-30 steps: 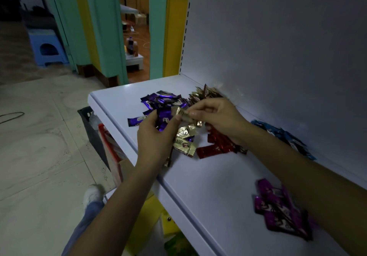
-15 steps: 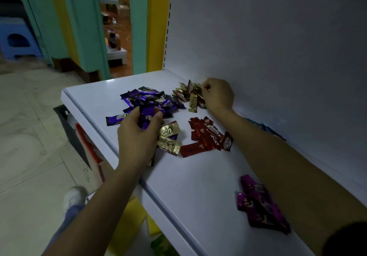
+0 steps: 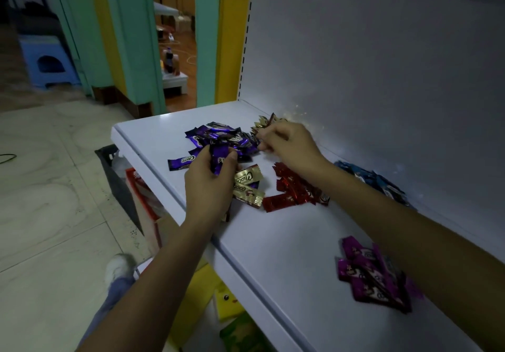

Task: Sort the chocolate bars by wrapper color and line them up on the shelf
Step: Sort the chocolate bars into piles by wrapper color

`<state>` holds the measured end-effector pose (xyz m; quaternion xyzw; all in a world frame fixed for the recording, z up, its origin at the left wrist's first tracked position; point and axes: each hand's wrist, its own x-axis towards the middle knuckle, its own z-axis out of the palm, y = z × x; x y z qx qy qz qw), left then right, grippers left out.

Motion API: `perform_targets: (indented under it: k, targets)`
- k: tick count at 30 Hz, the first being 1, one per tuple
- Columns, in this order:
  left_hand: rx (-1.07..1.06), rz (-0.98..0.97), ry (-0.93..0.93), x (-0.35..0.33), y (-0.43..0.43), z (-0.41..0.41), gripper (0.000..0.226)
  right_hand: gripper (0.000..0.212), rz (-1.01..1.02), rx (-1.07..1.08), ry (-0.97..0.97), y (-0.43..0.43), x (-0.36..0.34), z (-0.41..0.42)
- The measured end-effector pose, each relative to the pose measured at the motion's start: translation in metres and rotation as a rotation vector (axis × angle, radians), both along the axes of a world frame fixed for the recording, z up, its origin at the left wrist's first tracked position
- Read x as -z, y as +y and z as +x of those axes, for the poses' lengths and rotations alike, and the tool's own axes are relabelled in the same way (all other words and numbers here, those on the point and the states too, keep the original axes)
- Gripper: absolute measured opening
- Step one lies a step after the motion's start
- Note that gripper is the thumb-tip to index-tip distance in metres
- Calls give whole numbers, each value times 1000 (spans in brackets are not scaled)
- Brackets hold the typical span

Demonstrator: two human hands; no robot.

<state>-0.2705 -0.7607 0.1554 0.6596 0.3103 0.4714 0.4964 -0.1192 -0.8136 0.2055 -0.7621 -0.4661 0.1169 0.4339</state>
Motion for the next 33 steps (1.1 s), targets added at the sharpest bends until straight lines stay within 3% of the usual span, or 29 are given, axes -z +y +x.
perform_targets:
  k: [5, 8, 12, 16, 19, 27, 33]
  targets:
    - [-80, -164, -126, -4, -1, 1, 10, 32, -179, -276, 271, -26, -5, -49]
    - [-152, -248, -160, -7, 1, 3, 17, 37, -123, -287, 340, -29, -6, -60]
    - [-167, -323, -136, -10, 2, 5, 23, 35, 7, -235, 293, -20, -3, -67]
    - [-141, -251, -19, -10, 5, 9, 17, 33, 20, -185, 102, -13, -1, -60]
    - [-107, -211, -59, -9, 3, 9, 17, 33, 10, -177, -46, -12, -4, -56]
    - [126, -150, -96, -6, 2, -3, 26, 8, 96, -73, 277, -2, -10, -41]
    - [130, -136, -77, -3, 3, -4, 18, 5, 35, -30, 252, -3, -11, -34]
